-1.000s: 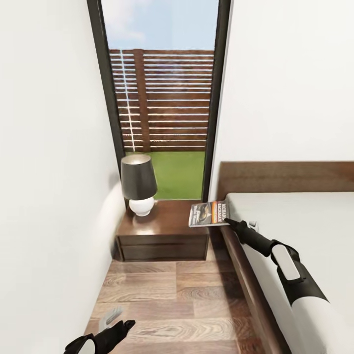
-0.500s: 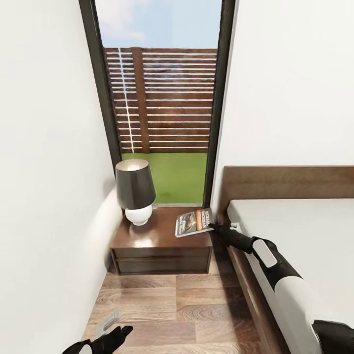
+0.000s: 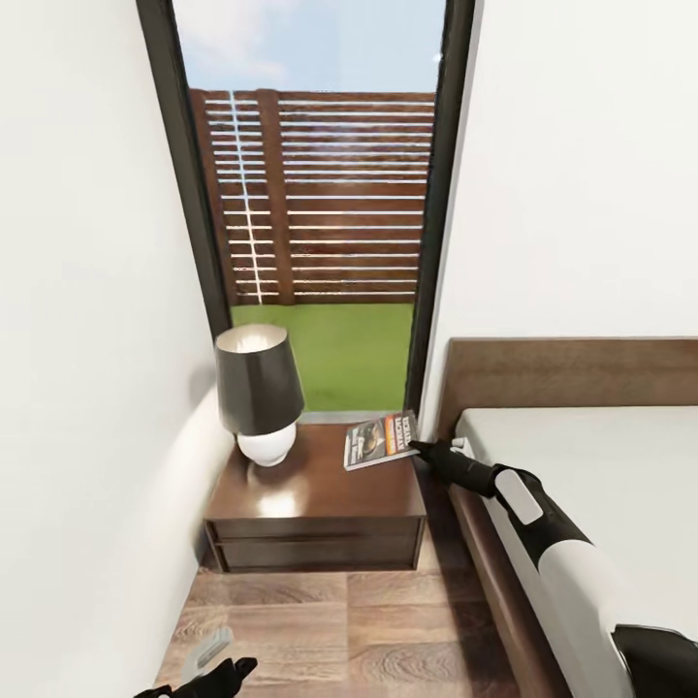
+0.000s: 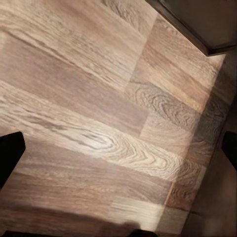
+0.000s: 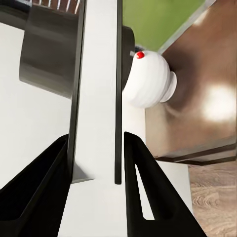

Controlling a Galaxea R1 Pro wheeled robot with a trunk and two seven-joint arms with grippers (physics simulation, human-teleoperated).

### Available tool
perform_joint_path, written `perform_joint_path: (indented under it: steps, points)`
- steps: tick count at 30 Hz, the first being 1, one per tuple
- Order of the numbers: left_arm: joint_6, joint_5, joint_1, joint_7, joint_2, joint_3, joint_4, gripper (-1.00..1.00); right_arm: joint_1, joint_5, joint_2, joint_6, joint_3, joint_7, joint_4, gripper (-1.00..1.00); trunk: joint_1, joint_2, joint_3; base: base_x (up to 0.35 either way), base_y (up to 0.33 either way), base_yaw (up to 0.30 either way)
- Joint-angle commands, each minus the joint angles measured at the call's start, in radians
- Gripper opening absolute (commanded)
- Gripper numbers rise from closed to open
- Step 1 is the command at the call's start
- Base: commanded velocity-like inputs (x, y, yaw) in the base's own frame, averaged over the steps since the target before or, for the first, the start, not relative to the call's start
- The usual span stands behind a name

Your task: In the bedroom, move the book from the bed onto either nightstand, and place the two sandals side by side next to the bed.

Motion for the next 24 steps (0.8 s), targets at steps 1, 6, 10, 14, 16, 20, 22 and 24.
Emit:
perform_joint_path:
  steps: [1, 6, 10, 14, 16, 20, 22, 24]
  points:
    - [0.002, 0.004, 0.000, 0.000, 0.001, -0.003, -0.001, 1.00, -0.001, -0.007, 0.000, 0.009, -0.005, 0.000, 0.000, -1.00, 0.000, 0.000, -0.001, 0.326, 0.000, 0.000]
    - [0.001, 0.003, 0.001, 0.002, 0.004, -0.003, 0.001, 1.00, -0.001, -0.009, 0.000, 0.013, -0.006, -0.018, -0.004, -1.00, 0.000, 0.000, -0.001, 0.326, 0.017, 0.000]
    - [0.001, 0.003, 0.001, 0.002, 0.008, -0.002, 0.001, 1.00, -0.001, -0.012, 0.000, 0.014, -0.007, -0.022, -0.005, -1.00, 0.000, 0.000, -0.001, 0.313, 0.105, 0.000]
    - [0.002, 0.003, 0.001, 0.009, 0.009, -0.003, 0.001, 1.00, -0.002, -0.011, 0.000, 0.016, -0.007, -0.023, 0.004, -1.00, 0.000, 0.000, -0.001, 0.230, 0.157, 0.000]
    - [0.005, 0.005, 0.001, 0.009, 0.009, -0.001, 0.001, 1.00, -0.002, -0.010, 0.000, 0.017, -0.006, -0.023, 0.006, -1.00, 0.000, 0.000, -0.001, 0.061, 0.045, 0.000]
    - [0.051, 0.043, 0.001, 0.001, 0.008, 0.098, 0.000, 1.00, -0.014, -0.017, 0.001, 0.002, -0.008, -0.012, 0.114, -1.00, 0.008, -0.014, -0.007, 0.015, 0.011, 0.000]
    - [0.057, 0.045, 0.001, 0.001, 0.005, 0.108, 0.000, 1.00, -0.025, -0.018, 0.001, -0.008, -0.008, -0.010, 0.139, -1.00, 0.016, -0.028, -0.013, 0.005, 0.004, 0.000]
    - [0.061, 0.046, 0.001, 0.002, 0.004, 0.114, 0.000, 1.00, -0.032, -0.018, 0.002, -0.021, -0.007, -0.007, 0.155, -1.00, 0.023, -0.042, -0.020, 0.003, 0.002, 0.000]
